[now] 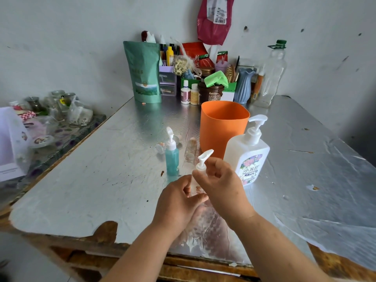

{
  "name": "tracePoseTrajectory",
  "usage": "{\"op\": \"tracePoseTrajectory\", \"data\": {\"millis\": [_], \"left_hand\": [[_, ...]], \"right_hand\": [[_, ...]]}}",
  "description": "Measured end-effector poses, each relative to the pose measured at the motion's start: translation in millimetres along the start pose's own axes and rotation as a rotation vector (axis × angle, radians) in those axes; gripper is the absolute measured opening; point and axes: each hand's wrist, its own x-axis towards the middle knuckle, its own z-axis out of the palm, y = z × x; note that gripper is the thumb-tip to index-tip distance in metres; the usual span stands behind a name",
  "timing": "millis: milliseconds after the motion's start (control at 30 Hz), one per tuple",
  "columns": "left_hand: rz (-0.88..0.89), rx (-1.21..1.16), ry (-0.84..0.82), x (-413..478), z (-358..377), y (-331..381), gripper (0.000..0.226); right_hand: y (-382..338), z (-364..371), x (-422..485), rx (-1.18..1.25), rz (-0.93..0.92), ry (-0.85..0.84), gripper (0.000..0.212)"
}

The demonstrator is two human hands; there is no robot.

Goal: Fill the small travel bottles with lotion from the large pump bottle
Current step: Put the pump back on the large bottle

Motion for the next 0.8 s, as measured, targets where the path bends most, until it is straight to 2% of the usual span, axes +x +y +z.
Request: {"op": "tracePoseTrajectory", "data": {"millis": [100,267,467,700,800], "left_hand": [[-0.004,0.004,0.006,0,1,-1,0.028],[0.007,-0.014,-0.005,-2,-1,2,0.025],[-0.029,-0.001,0.013,0,3,0,0.028],[0.002,-0.046,0.014,-2,2,0,0.025],[0.011,-0.057,0.001,-3,0,2,0.026]], "right_hand": [[-1,-2,0,-0.005,0.006,0.036,0.024],[-3,-1,-1,0.033,0.045,0.007,0.035],[-6,-2,-1,0.000,0.031,0.039,0.019],[-4,10,2,0.013,0.072,0.130,0.038],[-5,11,2,0.020,0.098,0.100,0.044]]}}
